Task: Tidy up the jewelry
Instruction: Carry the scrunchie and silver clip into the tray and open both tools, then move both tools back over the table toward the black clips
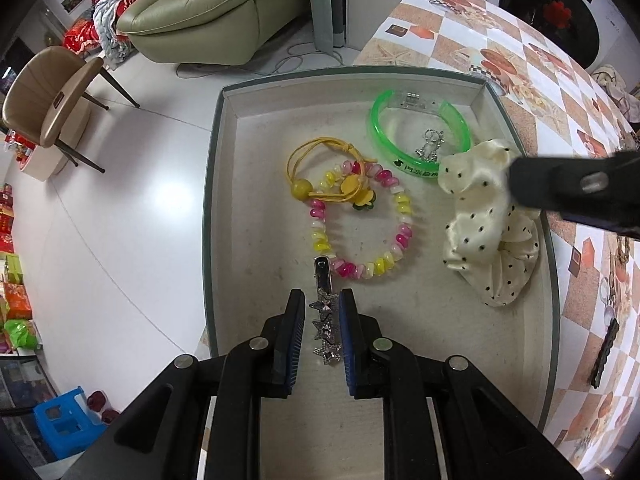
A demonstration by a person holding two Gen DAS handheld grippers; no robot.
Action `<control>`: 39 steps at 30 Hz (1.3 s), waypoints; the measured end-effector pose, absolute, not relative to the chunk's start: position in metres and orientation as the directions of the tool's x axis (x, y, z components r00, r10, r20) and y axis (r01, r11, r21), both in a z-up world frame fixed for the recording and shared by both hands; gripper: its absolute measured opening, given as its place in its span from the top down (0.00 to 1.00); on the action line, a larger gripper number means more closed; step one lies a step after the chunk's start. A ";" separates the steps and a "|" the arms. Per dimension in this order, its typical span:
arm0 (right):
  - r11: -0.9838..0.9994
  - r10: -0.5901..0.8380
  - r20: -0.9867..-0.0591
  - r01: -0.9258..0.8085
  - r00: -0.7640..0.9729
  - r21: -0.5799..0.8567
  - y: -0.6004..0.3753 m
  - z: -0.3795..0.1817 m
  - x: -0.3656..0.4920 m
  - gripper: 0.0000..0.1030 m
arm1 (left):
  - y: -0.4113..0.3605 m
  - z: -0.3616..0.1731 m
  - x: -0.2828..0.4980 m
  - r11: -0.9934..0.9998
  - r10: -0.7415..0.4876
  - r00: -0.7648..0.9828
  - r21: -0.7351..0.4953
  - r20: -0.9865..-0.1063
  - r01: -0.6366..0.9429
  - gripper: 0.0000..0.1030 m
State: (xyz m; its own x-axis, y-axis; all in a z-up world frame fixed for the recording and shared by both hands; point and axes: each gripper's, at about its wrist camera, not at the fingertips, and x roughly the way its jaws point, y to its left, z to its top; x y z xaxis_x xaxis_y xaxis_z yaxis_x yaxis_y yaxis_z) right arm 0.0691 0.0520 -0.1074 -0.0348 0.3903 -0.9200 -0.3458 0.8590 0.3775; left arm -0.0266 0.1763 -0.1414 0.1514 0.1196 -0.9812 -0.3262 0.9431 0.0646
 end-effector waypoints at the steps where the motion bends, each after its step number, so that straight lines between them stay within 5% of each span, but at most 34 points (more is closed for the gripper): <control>1: 0.861 0.396 -0.918 -0.339 -0.022 0.380 0.047 -0.103 0.068 0.28 | 0.175 -0.141 -0.026 0.943 0.119 0.149 0.064 -0.982 -0.327 0.78; 3: 0.863 0.407 -0.914 -0.327 -0.002 0.385 0.037 -0.094 0.066 0.23 | 0.174 -0.141 -0.025 0.944 0.118 0.148 0.065 -0.982 -0.324 0.73; 4: 0.866 0.407 -0.914 -0.322 0.010 0.382 0.031 -0.090 0.064 0.23 | 0.173 -0.140 -0.024 0.945 0.121 0.147 0.068 -0.982 -0.321 0.58; 5: 0.870 0.405 -0.914 -0.316 0.017 0.379 0.026 -0.087 0.063 0.23 | 0.172 -0.138 -0.024 0.944 0.129 0.150 0.075 -0.980 -0.321 0.15; 6: 0.876 0.401 -0.916 -0.306 0.028 0.374 0.018 -0.084 0.062 0.23 | 0.172 -0.137 -0.027 0.941 0.147 0.160 0.088 -0.976 -0.328 0.00; 24: 0.949 0.315 -0.948 -0.037 0.039 0.313 -0.121 -0.091 0.023 0.21 | 0.134 -0.104 -0.027 0.973 0.143 0.198 0.102 -0.970 -0.206 0.00; 27: 0.954 0.298 -0.954 0.024 0.043 0.299 -0.147 -0.095 0.016 0.00 | 0.118 -0.095 -0.025 0.981 0.138 0.212 0.104 -0.968 -0.164 0.00; 39: 0.953 0.261 -0.965 0.155 0.028 0.262 -0.215 -0.104 -0.008 0.00 | 0.046 -0.074 0.004 0.997 0.080 0.248 0.081 -0.965 -0.006 0.00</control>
State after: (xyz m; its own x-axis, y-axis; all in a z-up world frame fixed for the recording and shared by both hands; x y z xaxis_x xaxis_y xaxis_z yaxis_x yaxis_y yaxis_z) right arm -0.0076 -0.2154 -0.1045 0.0280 0.2609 -0.9650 0.1547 0.9526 0.2621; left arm 0.0038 0.0456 -0.0743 0.2480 0.0798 -0.9655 -0.0062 0.9967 0.0808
